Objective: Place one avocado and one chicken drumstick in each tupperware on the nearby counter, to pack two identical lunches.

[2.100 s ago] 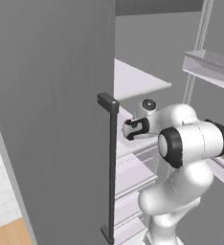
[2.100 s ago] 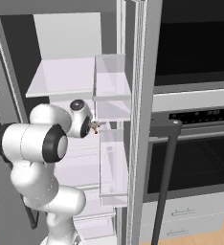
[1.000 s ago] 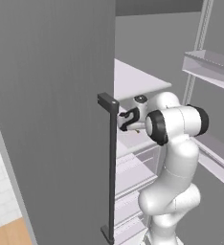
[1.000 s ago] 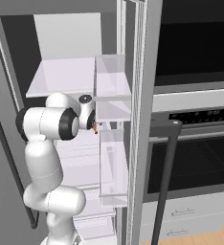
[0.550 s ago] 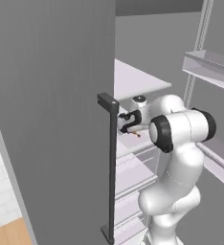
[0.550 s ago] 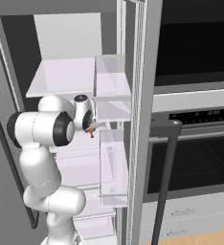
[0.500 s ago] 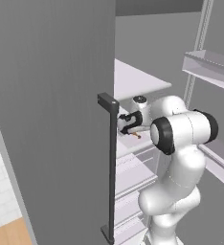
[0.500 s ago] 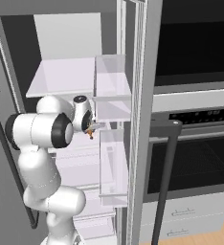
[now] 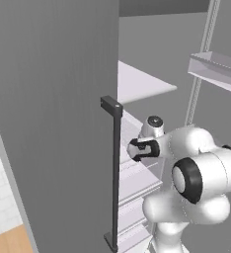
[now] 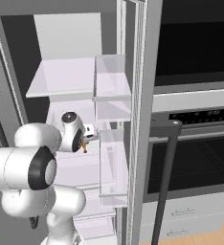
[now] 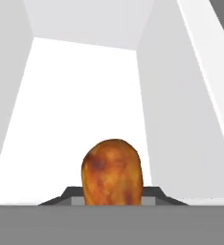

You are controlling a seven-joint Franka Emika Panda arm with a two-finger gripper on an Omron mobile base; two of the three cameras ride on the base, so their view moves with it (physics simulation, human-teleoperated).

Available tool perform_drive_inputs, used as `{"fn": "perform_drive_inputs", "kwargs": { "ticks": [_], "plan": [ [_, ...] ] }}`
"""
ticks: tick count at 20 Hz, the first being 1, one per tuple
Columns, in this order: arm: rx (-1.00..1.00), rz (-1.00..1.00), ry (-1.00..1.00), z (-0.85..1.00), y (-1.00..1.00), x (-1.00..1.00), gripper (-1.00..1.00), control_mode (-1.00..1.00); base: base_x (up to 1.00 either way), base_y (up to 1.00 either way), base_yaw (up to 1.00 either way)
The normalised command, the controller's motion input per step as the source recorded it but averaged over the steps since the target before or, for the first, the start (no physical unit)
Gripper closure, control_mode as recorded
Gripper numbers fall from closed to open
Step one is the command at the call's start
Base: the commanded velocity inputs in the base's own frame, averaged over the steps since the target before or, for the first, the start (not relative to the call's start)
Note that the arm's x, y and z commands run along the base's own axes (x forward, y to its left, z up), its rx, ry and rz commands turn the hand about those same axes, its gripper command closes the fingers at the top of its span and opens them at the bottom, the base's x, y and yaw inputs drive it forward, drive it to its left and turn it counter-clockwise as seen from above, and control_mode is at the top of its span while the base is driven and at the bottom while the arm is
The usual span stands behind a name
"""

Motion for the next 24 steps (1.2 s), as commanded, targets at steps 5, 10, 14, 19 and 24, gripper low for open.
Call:
{"fn": "perform_drive_inputs", "kwargs": {
  "ticks": [5,10,14,19,24],
  "plan": [
    [0.03,0.0,-0.19,0.74,-0.02,-1.0,1.0,-1.0,0.0,0.0,0.0],
    [0.04,0.0,-0.01,1.0,0.0,-1.0,1.0,-1.0,0.0,0.0,0.0],
    [0.0,0.0,-0.04,0.92,0.0,-1.0,1.0,-1.0,0.0,0.0,0.0],
    [0.0,-0.01,-0.07,0.99,0.0,-0.91,1.0,-1.0,0.0,0.0,0.0],
    [0.0,0.0,0.0,0.53,0.0,-0.96,1.0,-1.0,0.0,0.0,0.0]
  ]
}}
